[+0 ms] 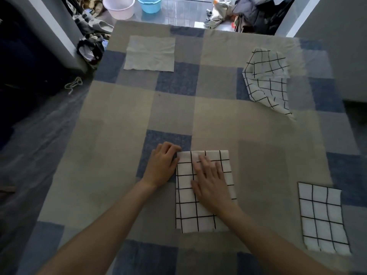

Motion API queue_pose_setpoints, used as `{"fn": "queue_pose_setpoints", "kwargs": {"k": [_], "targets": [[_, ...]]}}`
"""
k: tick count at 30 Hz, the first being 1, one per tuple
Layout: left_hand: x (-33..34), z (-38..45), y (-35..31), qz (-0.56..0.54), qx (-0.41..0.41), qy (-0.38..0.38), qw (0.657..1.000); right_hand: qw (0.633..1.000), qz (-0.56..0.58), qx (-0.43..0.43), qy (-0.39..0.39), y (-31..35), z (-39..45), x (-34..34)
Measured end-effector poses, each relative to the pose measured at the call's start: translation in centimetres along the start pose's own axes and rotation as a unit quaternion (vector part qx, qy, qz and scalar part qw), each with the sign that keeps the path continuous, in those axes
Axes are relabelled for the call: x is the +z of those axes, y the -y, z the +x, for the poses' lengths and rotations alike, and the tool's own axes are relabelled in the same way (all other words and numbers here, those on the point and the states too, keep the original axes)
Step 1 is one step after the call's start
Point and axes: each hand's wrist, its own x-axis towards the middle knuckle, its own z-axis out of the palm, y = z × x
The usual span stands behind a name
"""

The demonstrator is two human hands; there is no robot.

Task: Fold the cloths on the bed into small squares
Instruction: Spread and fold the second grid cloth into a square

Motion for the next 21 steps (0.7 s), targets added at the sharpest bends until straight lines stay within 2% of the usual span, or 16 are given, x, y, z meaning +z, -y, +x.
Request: {"fn": "queue_pose_setpoints", "kwargs": {"k": [5,8,13,21], "targets": [[0.6,-2.1,-1.6,-0.013,0.043,-0.009,0.999,1.000,0.003,0.018,-0.009,0.6,0.2,0.4],[1.4,-3.0,-3.1,-0.014,0.078,0.040,0.996,0.999,0.009,0.032,-0.015,1.1,0.4,0.6],[2.6,-4.0,-4.1,0.008,0.002,0.112,0.994,0.999,0.019,0.041,-0.027,1.5,0.4,0.9],[3.1,-4.1,-4.7,0.080,-0.048,0.121,0.988,0.999,0.030,0.037,-0.025,1.0,0.2,0.8]]}}
